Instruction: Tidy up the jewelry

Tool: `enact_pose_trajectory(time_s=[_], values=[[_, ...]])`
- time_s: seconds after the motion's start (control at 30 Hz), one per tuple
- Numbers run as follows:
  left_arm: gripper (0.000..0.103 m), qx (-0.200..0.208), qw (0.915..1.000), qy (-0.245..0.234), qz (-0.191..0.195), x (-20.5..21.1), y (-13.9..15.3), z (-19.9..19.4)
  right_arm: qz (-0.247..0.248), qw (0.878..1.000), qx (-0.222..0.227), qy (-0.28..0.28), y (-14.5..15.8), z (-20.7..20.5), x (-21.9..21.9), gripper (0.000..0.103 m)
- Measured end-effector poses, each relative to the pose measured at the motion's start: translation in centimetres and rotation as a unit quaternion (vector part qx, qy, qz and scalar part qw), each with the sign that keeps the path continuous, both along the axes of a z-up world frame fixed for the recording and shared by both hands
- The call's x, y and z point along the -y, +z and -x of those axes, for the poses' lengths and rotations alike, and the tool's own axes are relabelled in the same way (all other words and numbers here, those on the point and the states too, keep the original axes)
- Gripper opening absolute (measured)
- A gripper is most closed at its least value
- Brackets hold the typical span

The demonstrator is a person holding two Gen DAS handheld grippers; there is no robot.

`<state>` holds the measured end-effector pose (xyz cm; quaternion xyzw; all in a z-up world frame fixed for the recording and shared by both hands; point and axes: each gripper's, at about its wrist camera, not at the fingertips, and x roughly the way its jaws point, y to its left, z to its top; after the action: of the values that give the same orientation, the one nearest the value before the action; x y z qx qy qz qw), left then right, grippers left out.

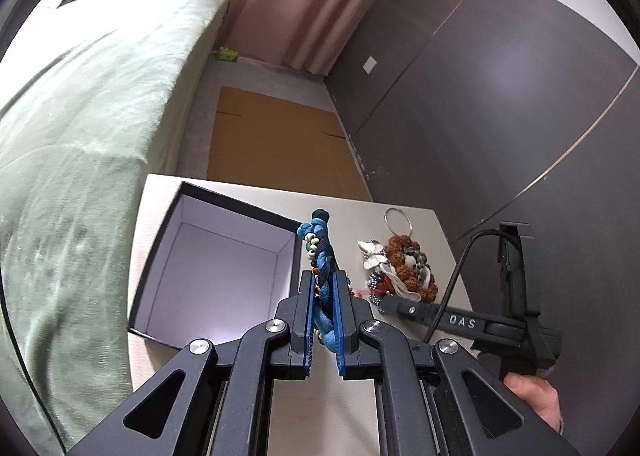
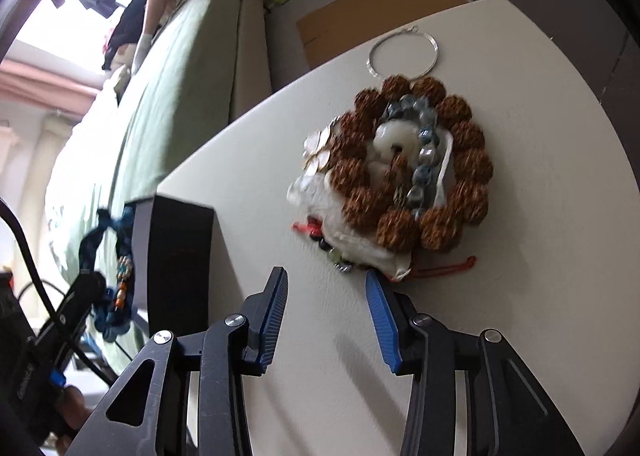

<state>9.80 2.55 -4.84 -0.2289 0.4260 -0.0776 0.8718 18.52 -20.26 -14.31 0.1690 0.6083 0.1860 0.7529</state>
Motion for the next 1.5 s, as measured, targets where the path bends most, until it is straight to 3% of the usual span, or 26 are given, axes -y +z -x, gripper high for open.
enact_pose_trajectory(time_s=[0.17,0.3,0.5,0.7,0.87,1.17,1.33,1.47,1.5], values=[[0.008,0.003,1.0,0.004,0.005,-0.6,0.3,0.3,0.034,0.999,0.03,-0.017,0.6,-0.7,0.2,0.043],[0.008,0.004,0.9999,0.008,0.006,-0.9,0.4,0.4,0.065,0.997,0.045,0.009,1.0,-0.4,-1.1,0.043],[0.008,0.006,0.9998,0.014,0.01,-1.1,0.7,0.7,0.082,0.994,0.047,0.053,1.6,0.3,-3.4,0.043],[0.008,0.024,0.9989,0.034,0.021,-2.7,1.9,1.2,0.061,0.993,0.087,0.043,4.7,-0.5,-2.1,0.043],[0.008,0.027,0.9981,0.053,0.018,-4.0,2.2,1.4,0.076,0.992,0.089,0.034,5.1,-3.3,-3.4,0.043],[0.008,0.018,0.997,0.073,0.016,-5.6,2.1,1.8,0.148,0.983,0.096,0.043,3.6,-7.7,-6.5,0.043],[0.008,0.014,0.9965,0.081,0.016,-6.3,1.6,1.6,0.182,0.977,0.098,0.059,2.5,-7.7,-6.7,0.043],[0.008,0.012,0.9964,0.084,0.011,-6.6,1.5,1.6,0.209,0.969,0.106,0.079,2.1,-7.1,-7.8,0.023],[0.008,0.013,0.9963,0.084,0.012,-6.6,1.6,1.7,0.203,0.97,0.104,0.083,2.2,-7.0,-7.8,0.023]])
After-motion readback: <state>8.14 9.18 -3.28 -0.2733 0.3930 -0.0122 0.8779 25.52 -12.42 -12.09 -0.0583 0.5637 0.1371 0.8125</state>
